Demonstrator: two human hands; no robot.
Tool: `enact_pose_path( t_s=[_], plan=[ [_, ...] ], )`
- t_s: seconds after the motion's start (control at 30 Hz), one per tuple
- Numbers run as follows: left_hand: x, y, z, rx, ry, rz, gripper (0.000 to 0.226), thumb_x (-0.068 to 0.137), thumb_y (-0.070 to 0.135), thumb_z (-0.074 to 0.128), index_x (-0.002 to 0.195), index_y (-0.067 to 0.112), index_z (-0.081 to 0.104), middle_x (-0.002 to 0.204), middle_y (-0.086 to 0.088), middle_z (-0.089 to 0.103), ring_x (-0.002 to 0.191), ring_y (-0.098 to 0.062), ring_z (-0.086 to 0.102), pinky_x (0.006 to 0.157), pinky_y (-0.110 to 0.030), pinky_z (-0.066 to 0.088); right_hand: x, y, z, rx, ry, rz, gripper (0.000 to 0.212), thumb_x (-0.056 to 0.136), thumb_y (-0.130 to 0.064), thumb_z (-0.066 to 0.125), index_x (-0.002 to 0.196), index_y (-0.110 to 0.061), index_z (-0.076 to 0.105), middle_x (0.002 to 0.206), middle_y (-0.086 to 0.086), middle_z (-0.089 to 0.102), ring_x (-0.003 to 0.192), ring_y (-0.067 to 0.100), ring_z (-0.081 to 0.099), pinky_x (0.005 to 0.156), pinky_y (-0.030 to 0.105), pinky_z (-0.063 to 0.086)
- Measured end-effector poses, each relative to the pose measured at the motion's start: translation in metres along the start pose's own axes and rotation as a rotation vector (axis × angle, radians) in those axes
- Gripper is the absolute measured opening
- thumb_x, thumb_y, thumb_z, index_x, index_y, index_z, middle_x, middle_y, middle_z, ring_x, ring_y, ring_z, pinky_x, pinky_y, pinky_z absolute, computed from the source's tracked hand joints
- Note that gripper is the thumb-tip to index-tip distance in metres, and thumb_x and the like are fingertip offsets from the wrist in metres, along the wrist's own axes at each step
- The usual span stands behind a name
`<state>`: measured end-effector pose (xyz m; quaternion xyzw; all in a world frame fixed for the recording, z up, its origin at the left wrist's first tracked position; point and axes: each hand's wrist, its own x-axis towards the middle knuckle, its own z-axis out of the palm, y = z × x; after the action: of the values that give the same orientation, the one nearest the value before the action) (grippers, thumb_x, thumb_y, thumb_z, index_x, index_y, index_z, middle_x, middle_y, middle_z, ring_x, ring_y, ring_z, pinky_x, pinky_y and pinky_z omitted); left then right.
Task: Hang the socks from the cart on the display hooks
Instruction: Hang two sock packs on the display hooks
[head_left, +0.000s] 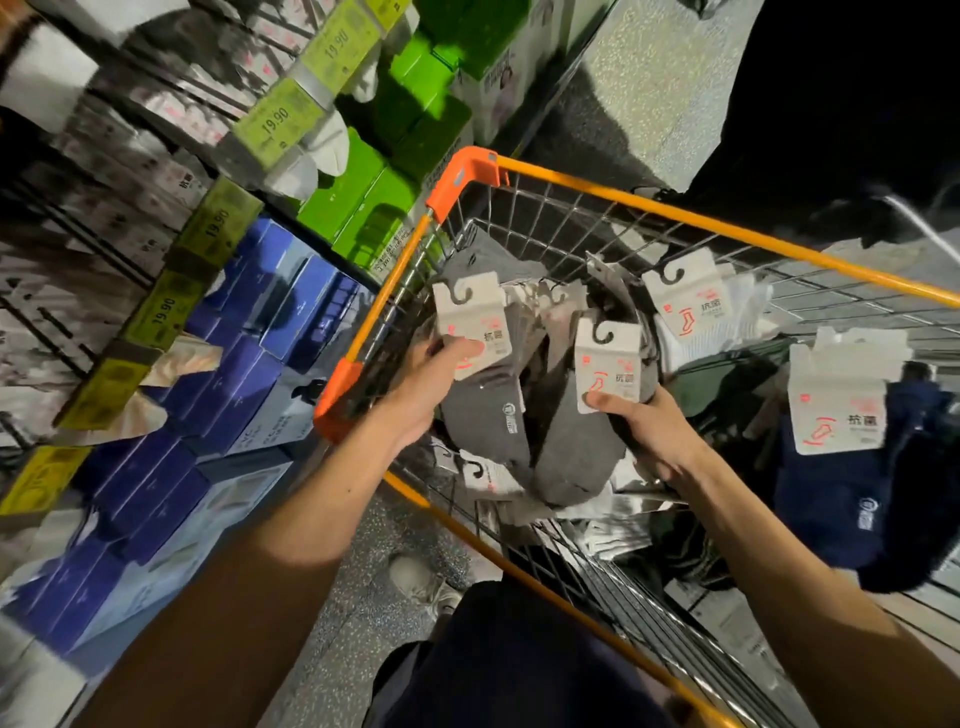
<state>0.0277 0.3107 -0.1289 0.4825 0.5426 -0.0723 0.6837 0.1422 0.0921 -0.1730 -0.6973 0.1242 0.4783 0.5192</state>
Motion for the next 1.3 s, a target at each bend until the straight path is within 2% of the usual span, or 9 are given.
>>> enact_pose_path(
  t_s=[0.13, 0.3, 0.47, 0.57, 0.63, 0.77, 0.87, 1.03, 1.3],
  plan=[
    [-0.014, -0.007, 0.026, 0.031, -0.103, -0.064, 0.012, 0.088, 0.027, 0.065, 0.099, 0.024, 0.067, 0.117, -0.005, 0.069, 0.116, -0.025, 0.062, 0.108, -0.046, 0.044, -0.015, -0.001, 0.0, -0.05, -0.117, -0.009, 0.03, 0.082, -0.008, 0.078, 0.111, -0.011, 0.073, 0.111, 0.007, 0.076, 0.105, 0.035, 0.07, 0.099, 0.059, 0.049],
    [-0.036, -0.022, 0.026, 0.042, -0.176, -0.067, 0.085, 0.048, 0.058, 0.068, 0.125, 0.023, 0.063, 0.127, 0.001, 0.066, 0.119, -0.018, 0.06, 0.111, -0.047, 0.042, -0.055, -0.024, -0.005, -0.061, -0.231, -0.029, 0.016, 0.093, -0.003, 0.062, 0.107, -0.006, 0.071, 0.096, 0.004, 0.078, 0.083, 0.021, 0.073, 0.065, 0.023, 0.057],
    [-0.096, -0.006, 0.014, -0.061, -0.203, 0.006, 0.038, 0.071, 0.047, 0.066, 0.107, 0.033, 0.066, 0.127, 0.002, 0.066, 0.125, -0.021, 0.056, 0.113, -0.043, 0.037, -0.109, -0.056, 0.006, -0.047, -0.302, -0.129, 0.014, 0.097, -0.004, 0.057, 0.094, -0.01, 0.069, 0.08, -0.004, 0.076, 0.063, 0.006, 0.07, 0.051, 0.013, 0.048],
    [-0.141, 0.003, -0.008, -0.128, -0.111, 0.131, 0.006, 0.096, 0.03, 0.06, 0.101, 0.032, 0.062, 0.11, 0.009, 0.067, 0.109, -0.009, 0.061, 0.091, -0.024, 0.047, -0.149, -0.074, 0.028, -0.069, -0.369, -0.195, 0.02, 0.097, -0.005, 0.057, 0.083, -0.013, 0.069, 0.066, -0.007, 0.072, 0.055, 0.003, 0.067, 0.048, 0.015, 0.046],
    [-0.173, 0.003, -0.033, -0.173, -0.032, 0.241, 0.007, 0.098, 0.025, 0.058, 0.094, 0.03, 0.058, 0.096, 0.016, 0.063, 0.091, -0.001, 0.06, 0.075, -0.019, 0.044, -0.175, -0.082, 0.045, -0.126, -0.428, -0.256, 0.025, 0.096, -0.009, 0.059, 0.077, -0.016, 0.073, 0.066, -0.007, 0.072, 0.054, 0.003, 0.066, 0.045, 0.016, 0.046],
    [-0.242, -0.008, -0.088, -0.219, 0.143, 0.46, 0.013, 0.097, 0.018, 0.059, 0.088, 0.025, 0.064, 0.093, 0.006, 0.069, 0.089, -0.01, 0.064, 0.087, -0.03, 0.049, -0.23, -0.084, 0.096, -0.18, -0.547, -0.411, 0.012, 0.087, -0.018, 0.071, 0.098, -0.017, 0.074, 0.092, 0.0, 0.078, 0.084, 0.02, 0.071, 0.08, 0.033, 0.053],
    [-0.311, -0.033, -0.142, -0.247, 0.332, 0.629, 0.005, 0.088, 0.026, 0.072, 0.084, 0.027, 0.069, 0.087, 0.01, 0.073, 0.094, -0.015, 0.068, 0.095, -0.041, 0.052, -0.281, -0.076, 0.149, -0.217, -0.672, -0.503, 0.011, 0.094, -0.005, 0.061, 0.095, -0.012, 0.068, 0.075, -0.006, 0.076, 0.062, 0.007, 0.069, 0.055, 0.016, 0.05],
    [-0.426, -0.08, -0.225, -0.278, 0.583, 0.838, 0.016, 0.09, 0.012, 0.071, 0.095, 0.026, 0.07, 0.085, 0.018, 0.073, 0.079, 0.004, 0.07, 0.076, -0.017, 0.055, -0.363, -0.058, 0.243, -0.31, -0.867, -0.684, 0.017, 0.092, 0.0, 0.061, 0.106, -0.006, 0.068, 0.092, 0.0, 0.078, 0.084, 0.011, 0.073, 0.072, 0.023, 0.057],
    [-0.591, -0.133, -0.311, -0.321, 0.821, 0.98, 0.014, 0.093, 0.011, 0.064, 0.088, 0.021, 0.071, 0.074, 0.012, 0.075, 0.07, -0.001, 0.071, 0.064, -0.015, 0.052, -0.502, -0.036, 0.374, -0.295, -1.12, -0.86, 0.022, 0.096, -0.005, 0.059, 0.116, -0.005, 0.068, 0.104, 0.003, 0.076, 0.093, 0.016, 0.072, 0.086, 0.029, 0.058]
  ],
)
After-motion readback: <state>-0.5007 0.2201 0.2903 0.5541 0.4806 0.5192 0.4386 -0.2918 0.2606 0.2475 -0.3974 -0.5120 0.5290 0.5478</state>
